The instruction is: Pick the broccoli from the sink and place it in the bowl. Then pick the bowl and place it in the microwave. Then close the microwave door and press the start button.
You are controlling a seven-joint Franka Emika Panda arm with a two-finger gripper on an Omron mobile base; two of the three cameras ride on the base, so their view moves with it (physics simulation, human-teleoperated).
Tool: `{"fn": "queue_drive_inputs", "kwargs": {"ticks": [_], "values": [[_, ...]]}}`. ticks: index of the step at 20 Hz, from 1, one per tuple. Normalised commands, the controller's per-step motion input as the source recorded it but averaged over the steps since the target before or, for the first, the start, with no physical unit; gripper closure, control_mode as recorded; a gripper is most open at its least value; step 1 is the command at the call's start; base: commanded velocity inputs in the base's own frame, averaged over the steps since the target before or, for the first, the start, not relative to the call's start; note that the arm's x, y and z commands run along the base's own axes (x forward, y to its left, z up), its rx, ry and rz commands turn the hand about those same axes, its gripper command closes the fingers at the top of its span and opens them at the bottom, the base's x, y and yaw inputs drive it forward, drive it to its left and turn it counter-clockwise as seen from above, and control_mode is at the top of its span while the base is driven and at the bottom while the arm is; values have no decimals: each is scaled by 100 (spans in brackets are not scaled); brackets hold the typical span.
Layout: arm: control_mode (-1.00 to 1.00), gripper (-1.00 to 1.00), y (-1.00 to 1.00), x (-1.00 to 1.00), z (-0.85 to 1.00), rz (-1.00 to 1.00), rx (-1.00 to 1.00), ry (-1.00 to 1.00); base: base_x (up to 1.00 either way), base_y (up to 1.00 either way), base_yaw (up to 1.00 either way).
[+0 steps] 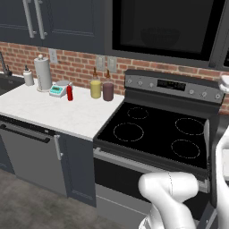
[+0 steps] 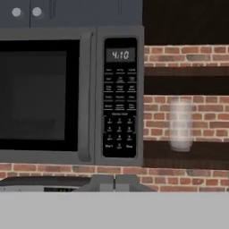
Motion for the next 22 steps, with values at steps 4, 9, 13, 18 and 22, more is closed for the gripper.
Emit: {"fn": "queue_drive_inputs", "kwargs": {"ticks": [4, 9, 13, 18, 22], "values": [[-100, 100, -31, 14, 0, 0, 6, 0, 0, 0, 0], [-100, 100, -9, 31, 0, 0, 2, 3, 0, 0, 0], [-100, 100, 0, 58, 0, 0, 1, 7, 0, 0, 0], [-100, 100, -10, 51, 0, 0, 3, 2, 0, 0, 0], [-100, 100, -30, 29, 0, 3, 6, 0, 0, 0, 0]]}}
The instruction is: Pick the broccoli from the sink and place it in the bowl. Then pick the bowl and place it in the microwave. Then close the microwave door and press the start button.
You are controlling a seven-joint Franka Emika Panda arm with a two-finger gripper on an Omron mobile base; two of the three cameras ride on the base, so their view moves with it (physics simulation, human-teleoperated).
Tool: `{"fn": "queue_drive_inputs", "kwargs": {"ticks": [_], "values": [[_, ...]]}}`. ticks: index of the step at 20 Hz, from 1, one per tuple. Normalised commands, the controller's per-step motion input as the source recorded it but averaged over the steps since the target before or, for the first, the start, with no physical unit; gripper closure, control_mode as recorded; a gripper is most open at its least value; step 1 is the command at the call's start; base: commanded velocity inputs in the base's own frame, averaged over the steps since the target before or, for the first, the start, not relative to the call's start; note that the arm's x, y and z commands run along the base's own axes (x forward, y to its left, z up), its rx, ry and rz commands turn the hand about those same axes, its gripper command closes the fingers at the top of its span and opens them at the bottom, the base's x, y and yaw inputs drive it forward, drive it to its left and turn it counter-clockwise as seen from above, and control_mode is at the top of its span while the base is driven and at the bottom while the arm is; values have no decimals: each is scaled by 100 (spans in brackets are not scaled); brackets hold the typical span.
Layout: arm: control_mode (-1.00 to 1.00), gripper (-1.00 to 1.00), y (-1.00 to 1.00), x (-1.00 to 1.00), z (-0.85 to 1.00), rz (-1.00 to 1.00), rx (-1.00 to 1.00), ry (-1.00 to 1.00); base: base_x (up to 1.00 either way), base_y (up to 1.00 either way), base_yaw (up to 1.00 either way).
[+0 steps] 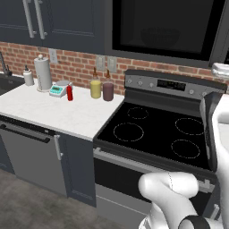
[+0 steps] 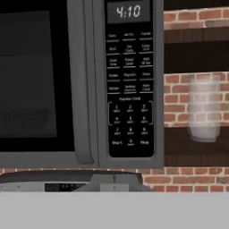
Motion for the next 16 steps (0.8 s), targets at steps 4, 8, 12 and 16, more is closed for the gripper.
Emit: {"fn": "queue_drive_inputs", "kwargs": {"ticks": [4, 8, 12, 16], "values": [[-100, 100, -31, 26, 0, 3, 6, 0, 0, 0, 0], [-100, 100, -22, 22, 0, 3, 4, 0, 0, 0, 0], [-100, 100, -17, 22, 0, 2, 4, 0, 0, 0, 0], [-100, 100, -17, 24, 0, 1, 3, 0, 0, 0, 0]]}}
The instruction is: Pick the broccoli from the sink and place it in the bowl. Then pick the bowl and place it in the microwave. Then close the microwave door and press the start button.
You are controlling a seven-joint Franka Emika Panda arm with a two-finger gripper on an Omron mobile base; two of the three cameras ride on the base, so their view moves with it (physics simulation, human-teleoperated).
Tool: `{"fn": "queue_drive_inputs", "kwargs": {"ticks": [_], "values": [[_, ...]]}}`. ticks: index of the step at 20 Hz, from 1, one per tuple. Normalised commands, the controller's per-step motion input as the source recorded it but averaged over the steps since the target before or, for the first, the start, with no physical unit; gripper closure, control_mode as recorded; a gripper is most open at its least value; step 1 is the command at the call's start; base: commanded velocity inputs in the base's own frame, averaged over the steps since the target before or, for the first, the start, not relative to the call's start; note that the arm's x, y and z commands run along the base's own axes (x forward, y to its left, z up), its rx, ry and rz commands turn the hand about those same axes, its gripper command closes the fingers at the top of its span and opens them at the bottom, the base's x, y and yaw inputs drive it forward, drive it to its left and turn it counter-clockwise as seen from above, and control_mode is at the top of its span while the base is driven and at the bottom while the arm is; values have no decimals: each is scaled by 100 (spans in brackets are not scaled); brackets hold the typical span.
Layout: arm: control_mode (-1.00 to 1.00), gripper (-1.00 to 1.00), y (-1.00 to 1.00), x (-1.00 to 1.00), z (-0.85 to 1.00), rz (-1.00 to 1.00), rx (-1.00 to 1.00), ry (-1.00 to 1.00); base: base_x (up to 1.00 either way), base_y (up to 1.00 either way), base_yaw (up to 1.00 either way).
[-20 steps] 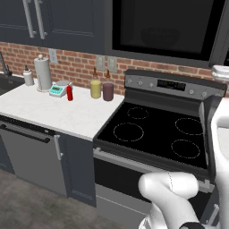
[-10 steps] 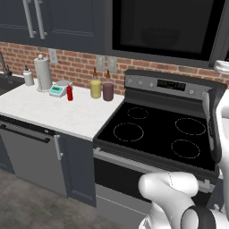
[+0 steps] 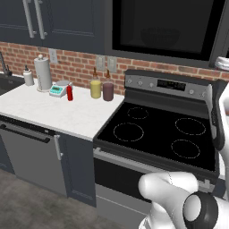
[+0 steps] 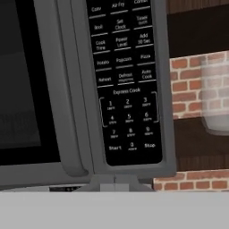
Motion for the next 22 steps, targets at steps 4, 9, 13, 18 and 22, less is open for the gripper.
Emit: {"fn": "queue_drive_inputs", "kwargs": {"ticks": [4, 9, 13, 18, 22], "values": [[-100, 100, -22, 18, 0, 1, 4, 0, 0, 0, 0], [-100, 100, -18, 15, 0, 1, 4, 0, 0, 0, 0], [-100, 100, -20, 30, 0, 0, 3, 0, 0, 0, 0], [-100, 100, -5, 26, 0, 0, 1, 0, 0, 0, 0], [-100, 100, -4, 30, 0, 0, 2, 0, 0, 0, 0]]}}
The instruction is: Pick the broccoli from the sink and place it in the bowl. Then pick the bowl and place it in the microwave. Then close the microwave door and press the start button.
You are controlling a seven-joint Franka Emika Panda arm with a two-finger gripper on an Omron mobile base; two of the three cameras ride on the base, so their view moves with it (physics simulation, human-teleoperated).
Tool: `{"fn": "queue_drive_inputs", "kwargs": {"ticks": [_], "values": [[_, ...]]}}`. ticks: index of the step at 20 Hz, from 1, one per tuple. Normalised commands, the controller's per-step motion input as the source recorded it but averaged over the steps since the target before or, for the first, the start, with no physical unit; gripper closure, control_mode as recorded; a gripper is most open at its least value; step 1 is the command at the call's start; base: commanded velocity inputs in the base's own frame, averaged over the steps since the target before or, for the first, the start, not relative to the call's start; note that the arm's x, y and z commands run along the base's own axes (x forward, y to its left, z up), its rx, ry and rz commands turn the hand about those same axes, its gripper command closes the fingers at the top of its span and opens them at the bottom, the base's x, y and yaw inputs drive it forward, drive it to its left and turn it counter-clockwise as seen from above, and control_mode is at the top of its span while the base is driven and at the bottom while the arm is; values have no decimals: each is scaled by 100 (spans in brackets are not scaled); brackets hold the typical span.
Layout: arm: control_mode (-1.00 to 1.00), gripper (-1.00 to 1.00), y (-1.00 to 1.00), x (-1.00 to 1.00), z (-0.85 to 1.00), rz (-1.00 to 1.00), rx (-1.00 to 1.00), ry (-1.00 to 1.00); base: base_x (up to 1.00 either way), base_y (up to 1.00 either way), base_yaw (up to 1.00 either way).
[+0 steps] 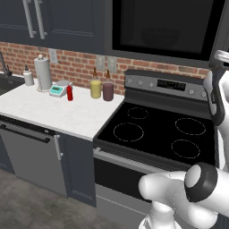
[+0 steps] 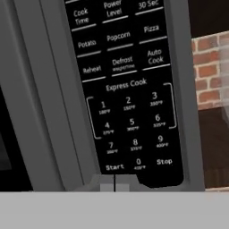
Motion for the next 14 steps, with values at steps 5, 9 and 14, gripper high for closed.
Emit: {"fn": "queue_drive_inputs", "kwargs": {"ticks": [5, 9, 14], "values": [[-100, 100, -5, 26, -7, 0, 2, 0, 0, 0, 0], [-100, 100, -13, 20, -6, 1, 1, 0, 0, 0, 0], [-100, 100, -6, 17, -9, 1, 1, 0, 0, 0, 0]]}}
